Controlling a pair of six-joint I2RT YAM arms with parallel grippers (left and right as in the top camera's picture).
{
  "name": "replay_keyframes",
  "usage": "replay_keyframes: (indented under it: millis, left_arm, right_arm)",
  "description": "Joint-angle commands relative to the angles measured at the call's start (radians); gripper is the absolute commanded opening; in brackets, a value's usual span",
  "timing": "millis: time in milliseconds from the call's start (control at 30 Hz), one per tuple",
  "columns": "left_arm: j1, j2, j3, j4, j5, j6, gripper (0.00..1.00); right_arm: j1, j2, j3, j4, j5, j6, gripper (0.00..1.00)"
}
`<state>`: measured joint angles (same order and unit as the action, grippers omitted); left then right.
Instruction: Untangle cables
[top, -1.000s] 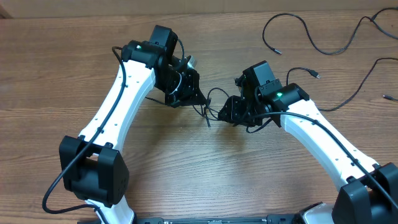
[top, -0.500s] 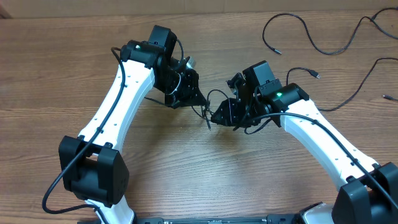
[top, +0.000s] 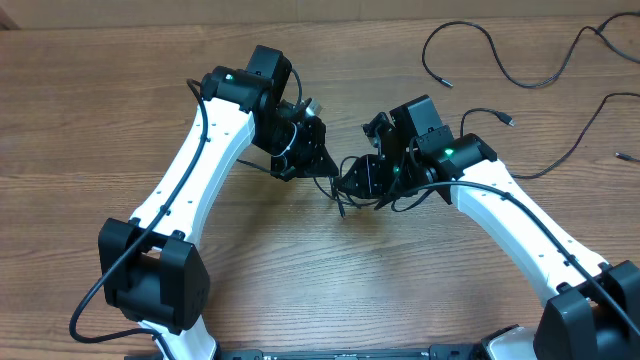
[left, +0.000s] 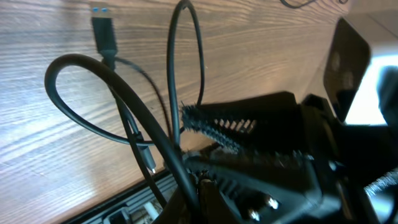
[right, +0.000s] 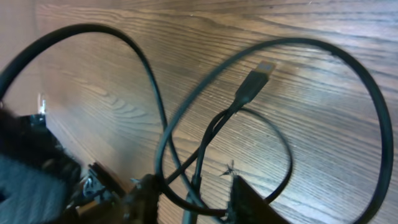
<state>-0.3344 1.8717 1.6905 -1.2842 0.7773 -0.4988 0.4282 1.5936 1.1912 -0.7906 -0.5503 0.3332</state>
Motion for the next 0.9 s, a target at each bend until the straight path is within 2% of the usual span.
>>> replay_keyframes:
  millis: [0,233,433,533,600,667,767,867]
  left_arm:
    - [-0.007,-0.019,0.023,-0.002,0.064,0.006,0.04]
    - [-0.007,-0.019,0.022,-0.002,0.051,0.012,0.04]
    - [-0.006,-0.019,0.022,-0.005,0.049,0.032,0.04]
    - [-0.006,-0.019,0.023,-0.007,0.001,0.031,0.04]
    - [-0.006,-0.019,0.023,-0.013,-0.096,0.03,0.04]
    - [-0.006,-0.019,0.022,-0.029,-0.269,0.006,0.04]
    - [-0.006,-0.019,0.019,-0.087,-0.586,-0.119,0.04]
    - [-0.006,-0.019,0.013,-0.134,-0.752,-0.2,0.04]
  right_arm:
    - [0.006,0.006,0.006,0.0,0.038,-0.006,0.28]
    - [0.006,0.006,0.006,-0.04,0.216,0.153,0.04]
    - [0.006,0.006,0.006,-0.095,0.346,0.289,0.04]
    - [0.006,0.006,0.006,-0.137,0.444,0.38,0.04]
    - [0.006,0.006,0.006,-0.17,0.519,0.446,0.04]
    - [0.006,0.006,0.006,-0.208,0.585,0.515,0.04]
    - [0.006,0.006,0.006,-0.234,0.618,0.561,0.04]
    - [0.006,0.006,0.006,-0.232,0.617,0.561,0.04]
